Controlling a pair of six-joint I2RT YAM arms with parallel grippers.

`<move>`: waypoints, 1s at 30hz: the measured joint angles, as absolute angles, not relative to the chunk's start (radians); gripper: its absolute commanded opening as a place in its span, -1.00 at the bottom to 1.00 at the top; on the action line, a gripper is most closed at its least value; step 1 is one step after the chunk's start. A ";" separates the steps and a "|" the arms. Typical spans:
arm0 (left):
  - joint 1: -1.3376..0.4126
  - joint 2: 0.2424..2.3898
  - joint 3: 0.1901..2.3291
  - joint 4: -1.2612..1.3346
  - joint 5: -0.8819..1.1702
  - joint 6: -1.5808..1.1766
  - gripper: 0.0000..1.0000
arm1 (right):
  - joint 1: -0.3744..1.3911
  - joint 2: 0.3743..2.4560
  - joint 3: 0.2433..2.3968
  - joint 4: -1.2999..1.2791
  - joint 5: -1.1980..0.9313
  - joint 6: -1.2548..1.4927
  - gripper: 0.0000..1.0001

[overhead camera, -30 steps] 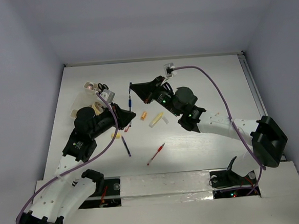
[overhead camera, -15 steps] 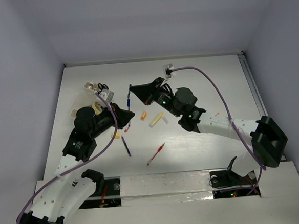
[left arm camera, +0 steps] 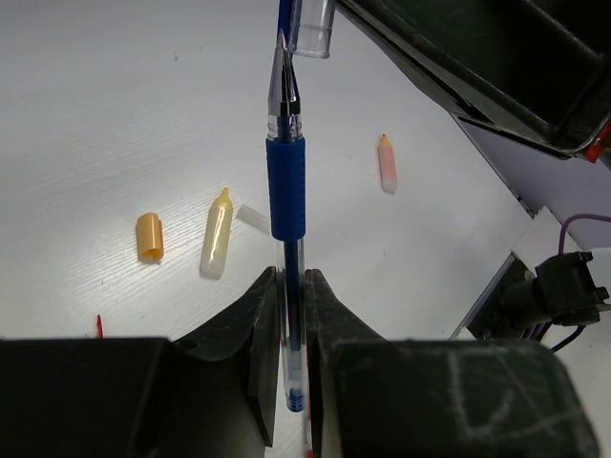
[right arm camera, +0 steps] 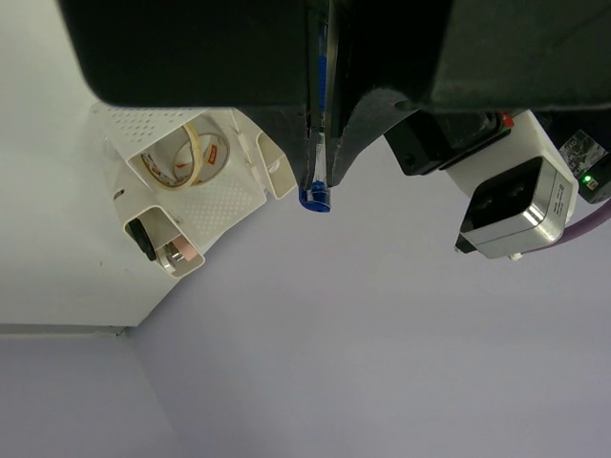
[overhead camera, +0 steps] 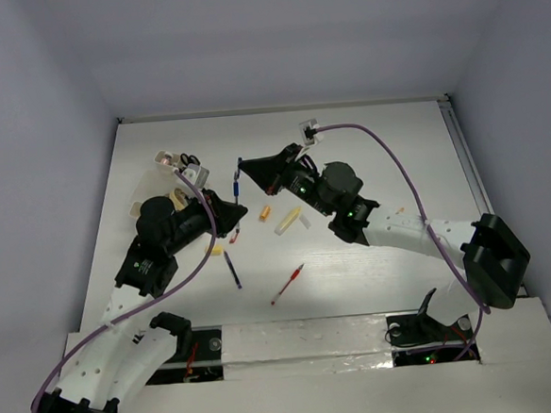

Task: Sort the stationery into containers
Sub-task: Close the pen cap on the pen.

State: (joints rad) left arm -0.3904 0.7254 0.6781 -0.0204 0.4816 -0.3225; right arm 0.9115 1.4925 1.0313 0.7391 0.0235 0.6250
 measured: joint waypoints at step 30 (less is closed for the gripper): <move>-0.390 0.731 0.678 -0.020 0.496 -0.322 -1.00 | 0.912 1.493 1.073 0.700 0.044 0.625 -1.00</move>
State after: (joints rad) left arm -0.3904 0.7311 0.6781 -0.0200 0.4957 -0.3218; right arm 0.9115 1.4925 1.0725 0.7002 0.0441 0.6247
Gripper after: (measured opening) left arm 0.083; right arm 0.058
